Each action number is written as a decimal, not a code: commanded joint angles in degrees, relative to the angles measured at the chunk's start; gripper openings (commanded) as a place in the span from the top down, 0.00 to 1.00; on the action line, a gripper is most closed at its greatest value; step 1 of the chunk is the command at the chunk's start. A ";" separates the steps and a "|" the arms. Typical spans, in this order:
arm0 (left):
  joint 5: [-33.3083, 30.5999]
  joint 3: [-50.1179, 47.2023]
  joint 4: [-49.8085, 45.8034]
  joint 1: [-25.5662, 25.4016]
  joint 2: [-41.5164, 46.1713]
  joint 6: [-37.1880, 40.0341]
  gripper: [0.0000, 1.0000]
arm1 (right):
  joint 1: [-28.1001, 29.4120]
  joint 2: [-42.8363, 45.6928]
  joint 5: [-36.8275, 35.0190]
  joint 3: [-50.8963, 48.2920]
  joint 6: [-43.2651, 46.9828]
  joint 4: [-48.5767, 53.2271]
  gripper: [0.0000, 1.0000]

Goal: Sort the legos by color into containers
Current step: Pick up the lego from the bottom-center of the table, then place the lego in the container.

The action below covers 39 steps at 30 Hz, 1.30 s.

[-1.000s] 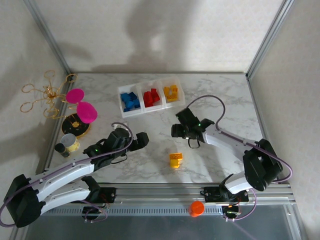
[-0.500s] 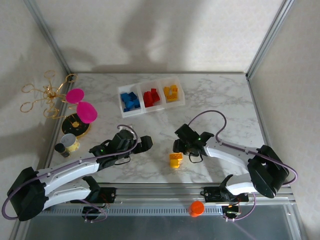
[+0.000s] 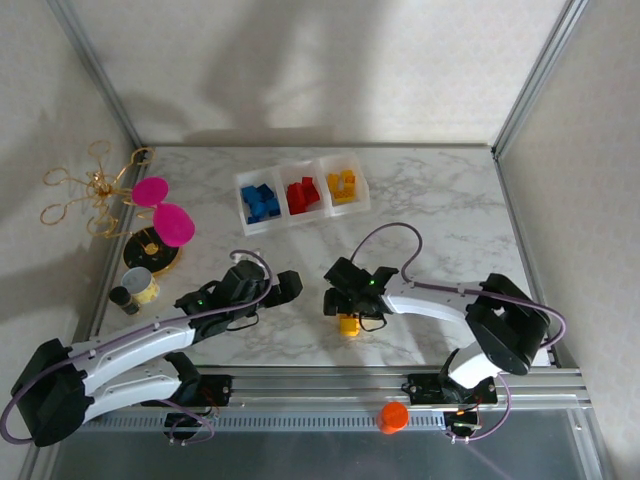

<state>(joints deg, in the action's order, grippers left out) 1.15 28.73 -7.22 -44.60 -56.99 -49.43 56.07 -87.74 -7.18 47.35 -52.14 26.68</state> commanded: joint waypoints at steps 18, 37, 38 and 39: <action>-4.68 -2.10 -4.12 -0.49 6.96 -3.31 0.00 | 1.22 -2.83 -3.34 1.51 4.13 2.94 0.41; -8.76 7.27 -8.10 5.70 6.89 3.47 0.00 | -15.09 -3.48 -5.72 22.44 20.20 0.95 0.41; -8.47 7.67 -7.55 6.32 6.39 3.98 0.00 | -15.93 -4.62 -5.51 24.06 21.06 -0.31 0.41; -7.54 8.13 -6.76 7.18 5.75 4.40 0.00 | -18.27 -6.17 -4.91 25.75 21.81 -1.84 0.40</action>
<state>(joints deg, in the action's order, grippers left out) -6.04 34.48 -15.03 -39.16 -50.15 -47.75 40.97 -90.61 -10.94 69.28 -35.03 28.69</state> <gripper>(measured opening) 0.996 0.630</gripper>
